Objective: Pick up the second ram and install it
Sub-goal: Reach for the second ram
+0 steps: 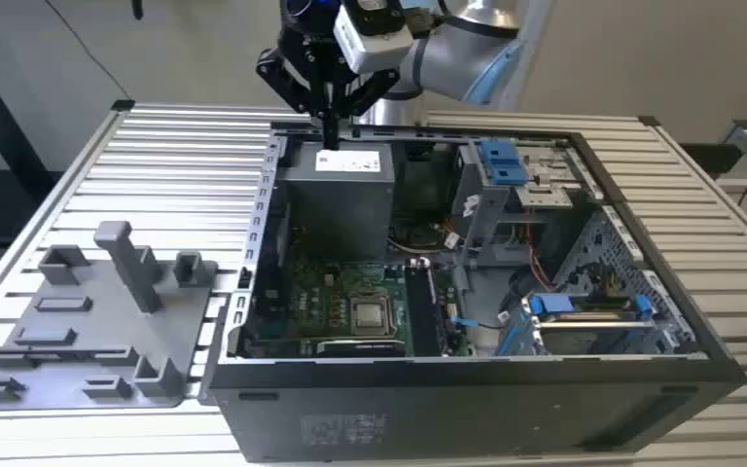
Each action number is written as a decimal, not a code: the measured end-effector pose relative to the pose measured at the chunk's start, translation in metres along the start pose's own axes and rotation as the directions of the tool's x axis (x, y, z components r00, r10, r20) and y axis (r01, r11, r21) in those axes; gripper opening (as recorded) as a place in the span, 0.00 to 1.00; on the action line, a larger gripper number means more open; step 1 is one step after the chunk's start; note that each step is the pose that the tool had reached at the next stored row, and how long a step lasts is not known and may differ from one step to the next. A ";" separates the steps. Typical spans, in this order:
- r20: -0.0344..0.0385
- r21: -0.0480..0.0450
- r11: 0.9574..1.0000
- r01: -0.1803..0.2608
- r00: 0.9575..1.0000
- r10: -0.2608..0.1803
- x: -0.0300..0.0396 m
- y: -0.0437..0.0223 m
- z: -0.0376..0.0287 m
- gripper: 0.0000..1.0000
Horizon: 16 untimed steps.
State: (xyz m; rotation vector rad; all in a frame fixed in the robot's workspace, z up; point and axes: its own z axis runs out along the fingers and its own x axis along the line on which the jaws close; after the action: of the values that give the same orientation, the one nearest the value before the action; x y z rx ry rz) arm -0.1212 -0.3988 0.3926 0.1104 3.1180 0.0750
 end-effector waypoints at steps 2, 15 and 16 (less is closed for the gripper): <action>0.000 0.000 1.000 0.000 1.000 0.000 0.0000 0.0000 0.0000 0.11; 0.000 0.000 1.000 0.000 1.000 0.000 0.0023 -0.0005 -0.0001 0.11; 0.000 0.000 1.000 0.000 1.000 0.000 0.0034 -0.0006 -0.0001 0.11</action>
State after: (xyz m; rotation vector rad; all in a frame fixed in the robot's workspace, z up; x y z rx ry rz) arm -0.1246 -0.3992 0.3926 0.1102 3.1181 0.0749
